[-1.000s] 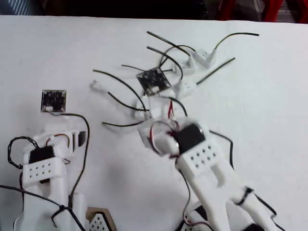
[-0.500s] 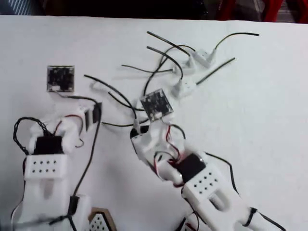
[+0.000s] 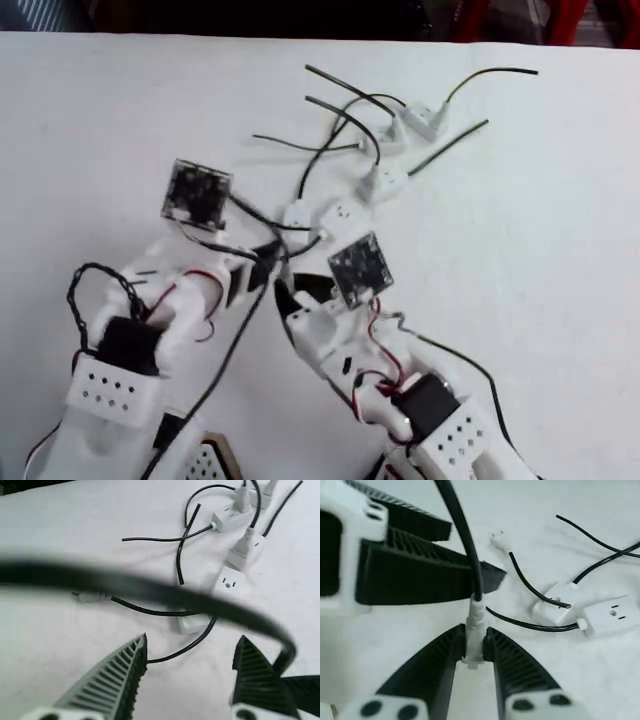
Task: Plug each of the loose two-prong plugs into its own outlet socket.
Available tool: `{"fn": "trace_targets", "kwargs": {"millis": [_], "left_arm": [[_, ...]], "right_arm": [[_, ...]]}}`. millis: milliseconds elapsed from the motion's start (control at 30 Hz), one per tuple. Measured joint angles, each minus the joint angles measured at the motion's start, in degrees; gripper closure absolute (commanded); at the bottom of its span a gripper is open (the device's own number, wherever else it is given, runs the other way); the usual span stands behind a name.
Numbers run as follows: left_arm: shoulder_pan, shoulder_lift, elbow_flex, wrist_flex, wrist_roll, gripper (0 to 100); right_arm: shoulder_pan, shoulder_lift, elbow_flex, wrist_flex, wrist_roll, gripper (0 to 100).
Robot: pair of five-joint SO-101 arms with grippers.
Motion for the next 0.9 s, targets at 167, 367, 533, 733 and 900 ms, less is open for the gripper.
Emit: {"fn": "trace_targets", "kwargs": {"millis": [167, 367, 533, 733, 900], "left_arm": [[4.84, -0.44, -0.44, 4.13, -2.81, 72], [7.74, -0.97, -2.64, 8.35, -3.78, 72], [6.77, -0.88, -2.64, 8.35, -3.78, 72], [-1.41, -0.62, -2.64, 7.91, -4.04, 72], [-4.92, -0.62, -2.64, 6.59, -5.36, 69]], "right_arm": [[-0.7, -2.46, 1.41, 0.79, 0.0, 98.1], [-1.14, -2.55, 1.41, 0.79, 0.0, 98.1], [-0.53, -2.55, 1.41, 0.79, 0.0, 98.2], [9.05, -2.64, 0.44, 0.62, -0.09, 98.2], [18.55, -2.64, -0.53, -2.2, -3.08, 98.2]]}}
